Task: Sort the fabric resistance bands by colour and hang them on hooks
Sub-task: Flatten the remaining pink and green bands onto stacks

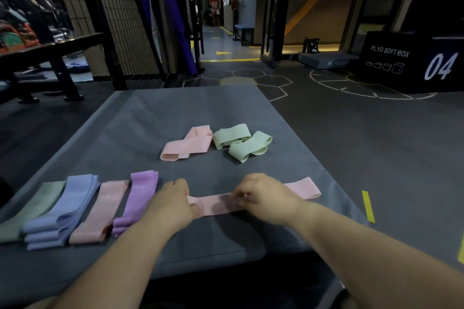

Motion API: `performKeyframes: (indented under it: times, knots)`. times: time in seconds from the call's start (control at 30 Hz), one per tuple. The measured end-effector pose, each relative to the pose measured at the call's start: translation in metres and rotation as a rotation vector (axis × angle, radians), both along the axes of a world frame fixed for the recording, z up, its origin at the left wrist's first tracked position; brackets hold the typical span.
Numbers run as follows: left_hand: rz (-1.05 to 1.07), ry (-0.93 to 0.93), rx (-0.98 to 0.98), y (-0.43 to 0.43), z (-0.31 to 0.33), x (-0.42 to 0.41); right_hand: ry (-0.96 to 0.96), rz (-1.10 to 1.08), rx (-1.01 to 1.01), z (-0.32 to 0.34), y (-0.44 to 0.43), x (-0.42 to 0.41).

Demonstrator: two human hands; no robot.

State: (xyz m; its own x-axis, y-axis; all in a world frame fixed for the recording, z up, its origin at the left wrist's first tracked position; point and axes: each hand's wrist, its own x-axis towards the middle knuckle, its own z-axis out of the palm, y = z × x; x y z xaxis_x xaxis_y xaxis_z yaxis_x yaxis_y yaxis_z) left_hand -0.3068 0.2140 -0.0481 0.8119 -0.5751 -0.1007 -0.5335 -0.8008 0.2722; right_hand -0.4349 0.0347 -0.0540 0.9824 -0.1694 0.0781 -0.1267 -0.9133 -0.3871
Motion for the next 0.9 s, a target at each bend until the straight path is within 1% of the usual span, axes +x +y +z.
performKeyframes:
  times: [0.1, 0.2, 0.27, 0.33, 0.37, 0.43, 0.53, 0.63, 0.67, 0.77, 0.8, 0.9]
  knots:
    - [0.019, 0.069, -0.091, 0.001, 0.000, 0.001, 0.028, 0.068, 0.050, -0.003, 0.016, 0.009]
    - [0.059, 0.230, -0.264, -0.001, -0.002, 0.004, 0.038, 0.075, 0.105, -0.003, 0.026, 0.016]
    - [0.089, 0.422, -0.439, -0.003, -0.002, 0.004, 0.027, 0.066, 0.165, -0.002, 0.030, 0.018]
    - [0.105, 0.674, -0.644, -0.004, -0.001, 0.000, 0.009, 0.054, 0.255, -0.002, 0.031, 0.020]
    - [0.090, 0.775, -0.705, -0.005, 0.001, -0.003, 0.006, 0.021, 0.329, -0.002, 0.030, 0.021]
    - [0.036, 0.863, -0.738, -0.006, 0.002, -0.005, -0.002, -0.075, 0.472, 0.000, 0.029, 0.021]
    - [-0.056, 0.861, -0.712, -0.007, -0.001, -0.004, -0.009, -0.220, 0.514, -0.001, 0.027, 0.023]
    - [-0.155, 0.765, -0.640, -0.008, -0.007, -0.003, 0.002, -0.320, 0.395, -0.002, 0.024, 0.027]
    - [-0.173, 0.717, -0.625, -0.009, -0.008, -0.003, 0.003, -0.339, 0.391, -0.001, 0.023, 0.027]
    - [-0.212, 0.436, -0.484, -0.012, -0.012, -0.003, 0.004, -0.388, 0.526, 0.006, 0.023, 0.027]
    - [-0.221, 0.378, -0.444, -0.012, -0.015, -0.004, -0.008, -0.401, 0.597, 0.008, 0.023, 0.026]
    - [-0.259, 0.337, -0.414, -0.014, -0.023, -0.007, -0.020, -0.410, 0.816, 0.012, 0.024, 0.025]
